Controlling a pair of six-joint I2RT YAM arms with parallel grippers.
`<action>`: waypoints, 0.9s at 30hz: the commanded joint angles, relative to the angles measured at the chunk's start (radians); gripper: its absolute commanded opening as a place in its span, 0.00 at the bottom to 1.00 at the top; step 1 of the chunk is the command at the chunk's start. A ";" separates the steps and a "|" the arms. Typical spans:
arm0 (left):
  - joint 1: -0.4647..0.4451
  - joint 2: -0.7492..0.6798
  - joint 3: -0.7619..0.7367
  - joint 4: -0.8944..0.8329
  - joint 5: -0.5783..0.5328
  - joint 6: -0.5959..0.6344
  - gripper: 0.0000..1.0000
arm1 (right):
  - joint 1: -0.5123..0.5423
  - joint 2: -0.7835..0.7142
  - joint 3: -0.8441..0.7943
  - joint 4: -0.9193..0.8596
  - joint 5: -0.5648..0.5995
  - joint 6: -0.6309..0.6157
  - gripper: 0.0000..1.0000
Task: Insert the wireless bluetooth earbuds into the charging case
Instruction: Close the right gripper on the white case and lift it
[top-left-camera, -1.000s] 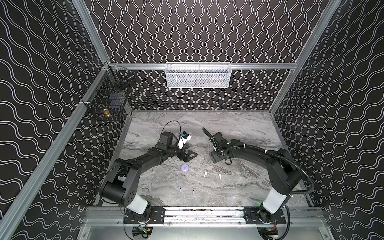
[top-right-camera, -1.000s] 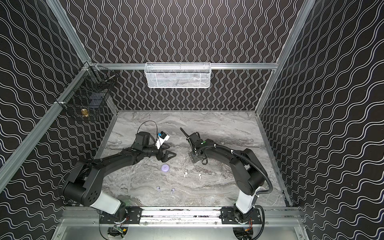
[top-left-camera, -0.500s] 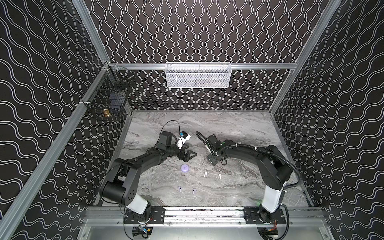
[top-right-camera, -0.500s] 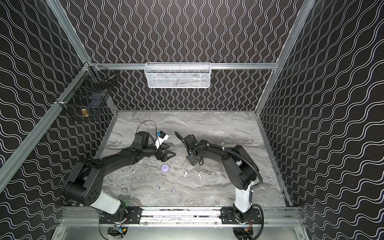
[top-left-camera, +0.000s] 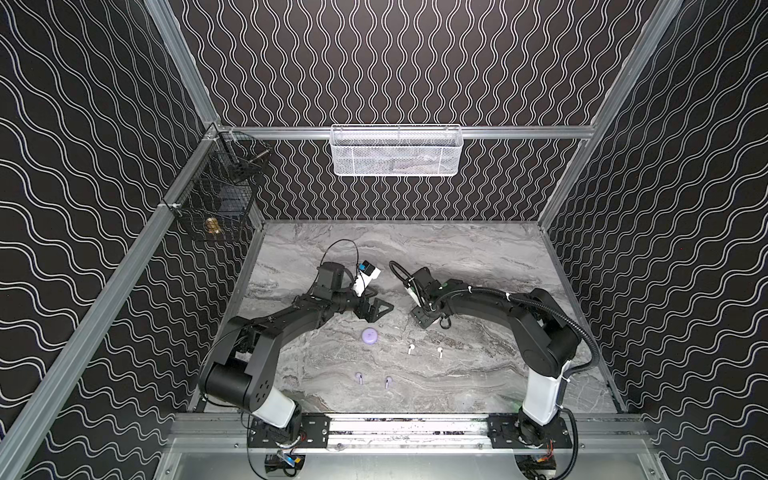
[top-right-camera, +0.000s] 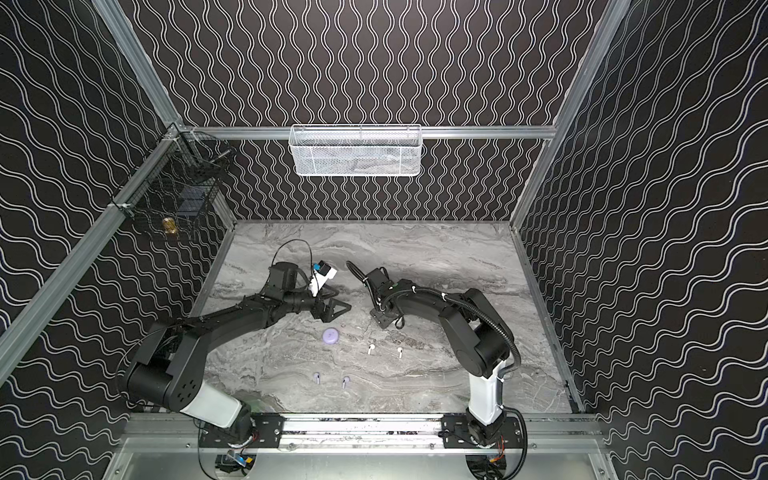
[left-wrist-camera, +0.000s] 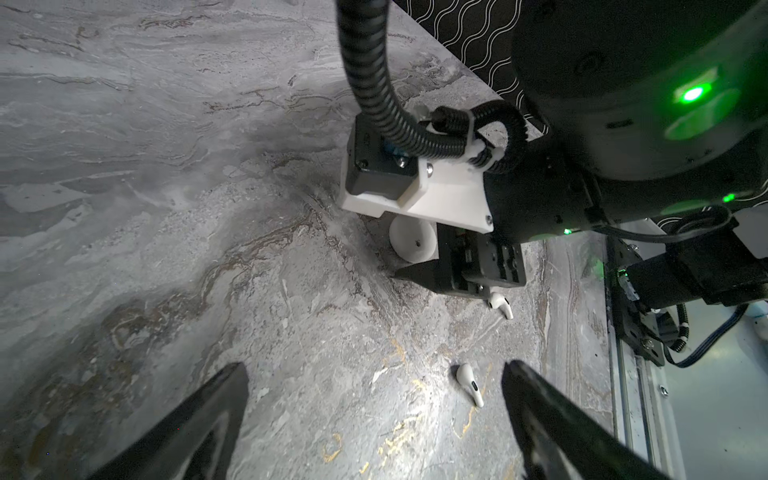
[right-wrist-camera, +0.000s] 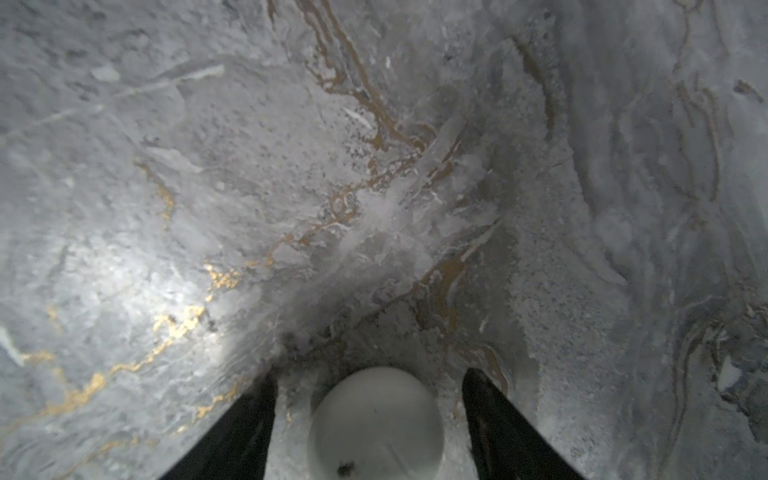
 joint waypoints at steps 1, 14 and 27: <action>0.004 0.007 0.008 0.022 0.012 -0.002 0.99 | 0.002 0.001 -0.025 -0.038 -0.052 0.006 0.73; 0.005 0.007 0.010 0.022 0.016 -0.002 0.99 | 0.002 -0.036 -0.057 -0.060 -0.078 0.038 0.73; 0.004 0.007 0.008 0.022 0.019 0.000 0.99 | -0.004 -0.082 -0.080 -0.054 -0.079 0.100 0.73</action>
